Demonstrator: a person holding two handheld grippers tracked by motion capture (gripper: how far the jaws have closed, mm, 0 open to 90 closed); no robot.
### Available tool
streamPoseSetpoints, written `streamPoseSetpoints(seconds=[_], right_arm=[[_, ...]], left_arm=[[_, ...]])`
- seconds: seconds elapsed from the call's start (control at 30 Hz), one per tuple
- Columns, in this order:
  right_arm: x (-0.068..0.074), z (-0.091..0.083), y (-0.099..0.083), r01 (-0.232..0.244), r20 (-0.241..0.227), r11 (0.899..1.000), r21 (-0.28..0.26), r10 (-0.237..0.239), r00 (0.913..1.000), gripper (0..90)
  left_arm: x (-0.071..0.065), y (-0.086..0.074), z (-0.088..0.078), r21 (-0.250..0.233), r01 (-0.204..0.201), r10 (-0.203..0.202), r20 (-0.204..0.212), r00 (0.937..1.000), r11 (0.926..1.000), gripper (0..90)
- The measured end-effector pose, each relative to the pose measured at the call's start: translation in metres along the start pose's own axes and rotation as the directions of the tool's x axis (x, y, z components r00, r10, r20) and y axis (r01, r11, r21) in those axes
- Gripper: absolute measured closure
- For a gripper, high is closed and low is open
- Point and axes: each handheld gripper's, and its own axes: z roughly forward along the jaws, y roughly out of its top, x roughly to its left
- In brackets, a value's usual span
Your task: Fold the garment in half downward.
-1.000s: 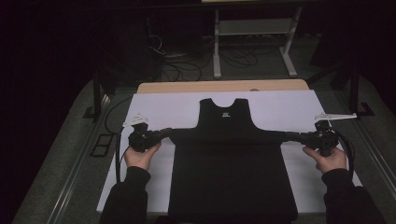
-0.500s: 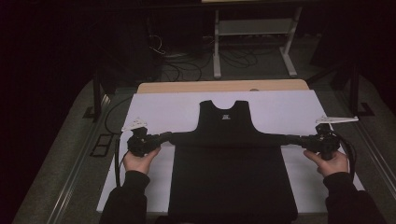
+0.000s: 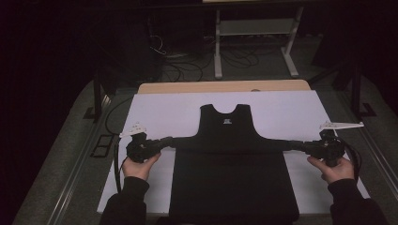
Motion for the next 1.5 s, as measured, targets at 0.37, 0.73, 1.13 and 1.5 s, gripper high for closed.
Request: streamPoseSetpoints(seconds=[0.37,0.73,1.13,1.5], right_arm=[[-0.001,0.002,-0.007,-0.014,-0.007,0.999,0.040,0.014,0.9999,83.3],[0.002,0.004,-0.018,-0.034,-0.018,0.994,0.107,0.036,0.9992,83.2],[0.002,0.010,-0.030,-0.084,-0.017,0.974,0.209,0.089,0.9958,83.2],[0.003,0.009,-0.035,-0.088,-0.020,0.969,0.231,0.095,0.9953,83.1]], left_arm=[[-0.001,-0.007,0.001,0.056,0.018,-0.018,-0.005,0.9998,0.9983,86.5],[-0.005,-0.020,0.000,0.151,0.041,-0.040,-0.010,0.9992,0.9877,86.5],[-0.006,-0.034,0.000,0.234,0.066,-0.065,-0.011,0.9978,0.9700,86.5],[-0.008,-0.038,0.000,0.276,0.084,-0.084,-0.011,0.9964,0.9575,86.5]])
